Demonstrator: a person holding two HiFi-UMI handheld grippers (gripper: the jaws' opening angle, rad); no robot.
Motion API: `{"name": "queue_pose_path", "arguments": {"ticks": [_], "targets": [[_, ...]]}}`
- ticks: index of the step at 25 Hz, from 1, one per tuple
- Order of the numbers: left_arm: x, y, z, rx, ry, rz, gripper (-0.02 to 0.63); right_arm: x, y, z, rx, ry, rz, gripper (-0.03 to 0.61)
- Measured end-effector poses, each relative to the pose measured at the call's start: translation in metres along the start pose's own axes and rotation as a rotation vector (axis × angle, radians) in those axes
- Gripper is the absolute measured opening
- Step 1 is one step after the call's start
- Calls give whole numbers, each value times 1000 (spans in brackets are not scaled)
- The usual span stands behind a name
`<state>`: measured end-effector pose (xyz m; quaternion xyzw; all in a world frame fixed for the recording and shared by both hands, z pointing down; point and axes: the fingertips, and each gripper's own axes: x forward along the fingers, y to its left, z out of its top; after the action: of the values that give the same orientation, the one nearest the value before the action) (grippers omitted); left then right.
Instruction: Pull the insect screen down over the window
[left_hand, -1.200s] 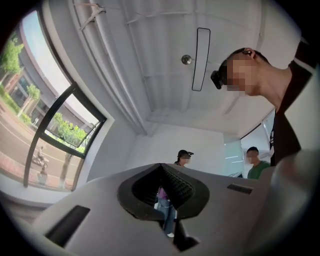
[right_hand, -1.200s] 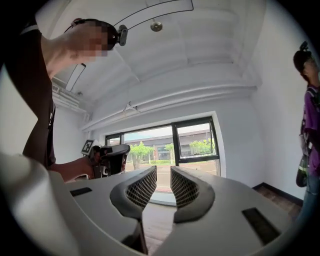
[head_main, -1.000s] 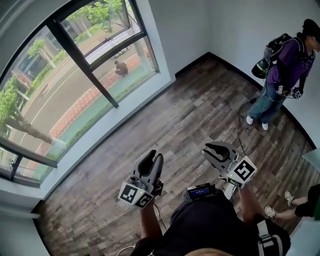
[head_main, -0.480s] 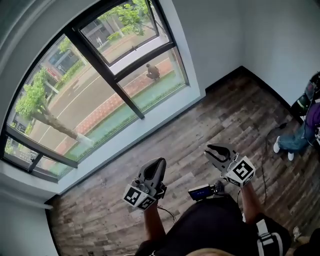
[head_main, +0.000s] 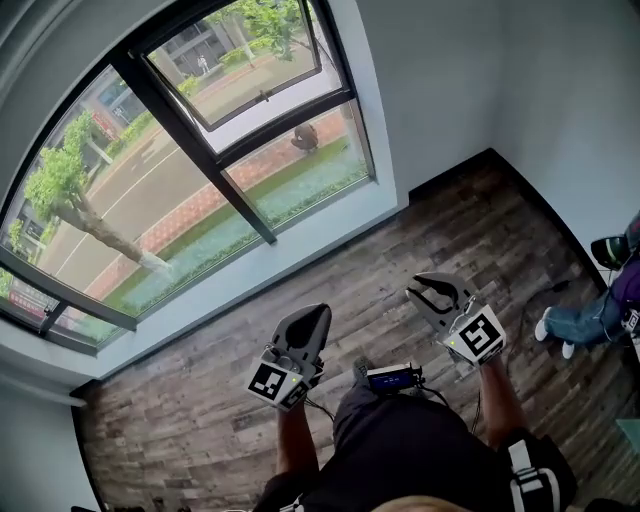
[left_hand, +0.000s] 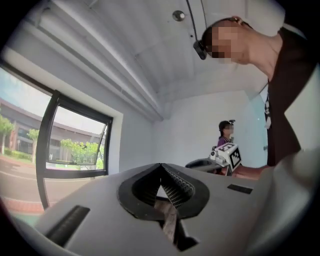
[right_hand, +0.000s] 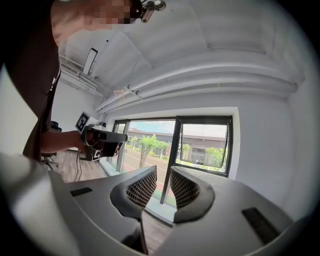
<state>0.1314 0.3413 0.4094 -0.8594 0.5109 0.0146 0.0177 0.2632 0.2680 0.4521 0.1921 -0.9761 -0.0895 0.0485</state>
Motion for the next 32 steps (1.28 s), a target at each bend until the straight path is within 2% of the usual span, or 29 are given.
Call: {"name": "queue_pose_path", "arguments": {"ticks": [2,5,7,9,11,14,15,16,17,19,21,23,25,26,28,30,31,32], "targets": [[19,45,11,-7,-74,26,6,28,-28,-3,-36,16,0,69],[49,98,21,79,-123,67,5,60,-70,3,-115,18,3,69],[78,128,20,113,-112,24,5,76,-99,9,-156,21,-41,69],[106,166,23,114,-85,-30,5,107,-126,13,-167,34,-95,69],[125,220,35,152,-120,-40,5,166,-147,17,-185,22,-104,69],[139,326,41,255,-160,17,7,285,-167,18,-205,-1,-57,69],[144,364,42,276,-150,35,71,324,-174,21,-212,-5,-41,69],[149,399,42,295,-140,48,174,362,-180,21,-226,-4,-23,69],[154,431,41,312,-141,56,227,396,-186,16,-244,3,-2,69],[162,466,27,307,-163,68,263,439,-196,-13,-257,51,34,70],[170,462,11,240,-151,97,261,435,-205,-38,-231,127,56,78],[181,440,15,238,-92,113,239,414,-218,-23,-201,127,74,93],[199,427,32,295,-43,92,99,400,-236,11,-242,69,89,106],[212,428,38,311,-24,82,53,399,-248,20,-267,48,87,110],[246,460,50,321,-31,100,23,422,-282,19,-285,24,76,110],[283,527,78,368,-92,179,23,487,-331,11,-297,19,107,110],[303,562,95,400,-96,228,23,521,-360,14,-306,13,133,110],[327,593,113,430,-80,269,56,547,-392,24,-322,1,157,110]]}}
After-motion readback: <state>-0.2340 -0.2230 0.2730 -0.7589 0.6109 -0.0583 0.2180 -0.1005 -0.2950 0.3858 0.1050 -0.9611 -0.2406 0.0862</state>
